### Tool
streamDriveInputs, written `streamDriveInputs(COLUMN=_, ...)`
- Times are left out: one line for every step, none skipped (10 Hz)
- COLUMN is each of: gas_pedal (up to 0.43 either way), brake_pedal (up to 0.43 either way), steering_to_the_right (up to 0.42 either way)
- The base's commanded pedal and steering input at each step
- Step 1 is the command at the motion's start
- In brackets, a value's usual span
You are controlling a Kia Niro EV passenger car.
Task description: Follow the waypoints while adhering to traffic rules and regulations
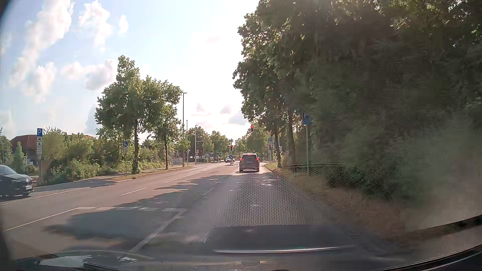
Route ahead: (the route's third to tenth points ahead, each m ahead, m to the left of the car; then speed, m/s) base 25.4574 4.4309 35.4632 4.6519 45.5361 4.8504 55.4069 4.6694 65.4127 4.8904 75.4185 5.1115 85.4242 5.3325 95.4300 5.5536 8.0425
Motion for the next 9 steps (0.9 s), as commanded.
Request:
streamDriveInputs(gas_pedal=0.118, brake_pedal=0.012, steering_to_the_right=-0.005)
streamDriveInputs(gas_pedal=0.118, brake_pedal=0.018, steering_to_the_right=-0.005)
streamDriveInputs(gas_pedal=0.130, brake_pedal=0.012, steering_to_the_right=-0.005)
streamDriveInputs(gas_pedal=0.130, brake_pedal=0.012, steering_to_the_right=-0.005)
streamDriveInputs(gas_pedal=0.130, brake_pedal=0.012, steering_to_the_right=-0.005)
streamDriveInputs(gas_pedal=0.130, brake_pedal=0.012, steering_to_the_right=-0.005)
streamDriveInputs(gas_pedal=0.087, brake_pedal=0.012, steering_to_the_right=-0.005)
streamDriveInputs(gas_pedal=0.000, brake_pedal=0.012, steering_to_the_right=-0.005)
streamDriveInputs(gas_pedal=0.000, brake_pedal=0.012, steering_to_the_right=-0.005)
